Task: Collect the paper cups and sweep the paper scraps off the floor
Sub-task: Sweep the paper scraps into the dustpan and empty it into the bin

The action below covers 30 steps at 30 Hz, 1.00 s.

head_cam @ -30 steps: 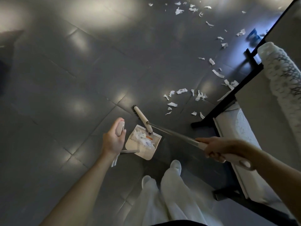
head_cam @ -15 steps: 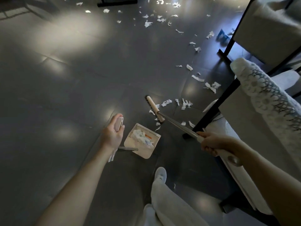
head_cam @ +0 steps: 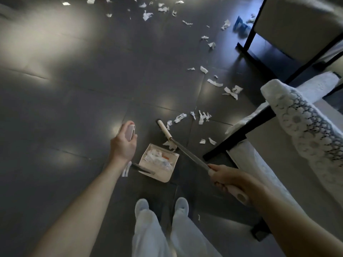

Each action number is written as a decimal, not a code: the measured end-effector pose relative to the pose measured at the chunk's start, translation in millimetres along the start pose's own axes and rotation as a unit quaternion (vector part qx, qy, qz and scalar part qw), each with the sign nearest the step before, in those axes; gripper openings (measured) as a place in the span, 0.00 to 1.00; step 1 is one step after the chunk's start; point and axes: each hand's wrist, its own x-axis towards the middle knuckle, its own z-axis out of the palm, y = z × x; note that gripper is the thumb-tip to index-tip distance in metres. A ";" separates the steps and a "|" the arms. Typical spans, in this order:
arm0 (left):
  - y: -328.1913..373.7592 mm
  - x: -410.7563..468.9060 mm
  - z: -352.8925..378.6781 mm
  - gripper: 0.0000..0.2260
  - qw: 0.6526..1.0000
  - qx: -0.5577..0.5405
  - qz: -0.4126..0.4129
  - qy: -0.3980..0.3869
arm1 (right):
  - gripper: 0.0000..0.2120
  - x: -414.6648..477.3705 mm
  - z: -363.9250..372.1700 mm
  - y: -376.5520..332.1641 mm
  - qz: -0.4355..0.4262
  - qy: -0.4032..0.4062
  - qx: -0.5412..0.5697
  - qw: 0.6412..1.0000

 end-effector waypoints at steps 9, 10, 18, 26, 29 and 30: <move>-10.0 50.9 -17.8 0.13 0.997 0.015 0.054 -0.058 | 0.38 -30.7 -24.9 -30.4 0.033 -0.056 0.034 0.997; -12.1 60.8 -21.2 0.13 0.996 0.017 0.058 -0.066 | 0.39 -31.9 -25.2 -38.9 0.032 -0.047 0.043 0.997; -15.3 145.7 -29.2 0.16 0.983 0.021 0.097 -0.151 | 0.38 -23.5 -29.3 -97.1 0.014 0.047 0.137 0.989; 5.0 213.0 -9.9 0.15 0.974 0.017 0.114 -0.195 | 0.35 4.8 -66.2 -127.8 0.032 0.138 0.206 0.968; 18.1 235.4 5.6 0.15 0.972 0.018 0.124 -0.198 | 0.29 21.9 -91.1 -136.1 0.040 0.183 0.180 0.966; 22.8 242.1 10.6 0.15 0.972 0.018 0.127 -0.198 | 0.27 28.7 -100.0 -138.8 0.045 0.194 0.166 0.966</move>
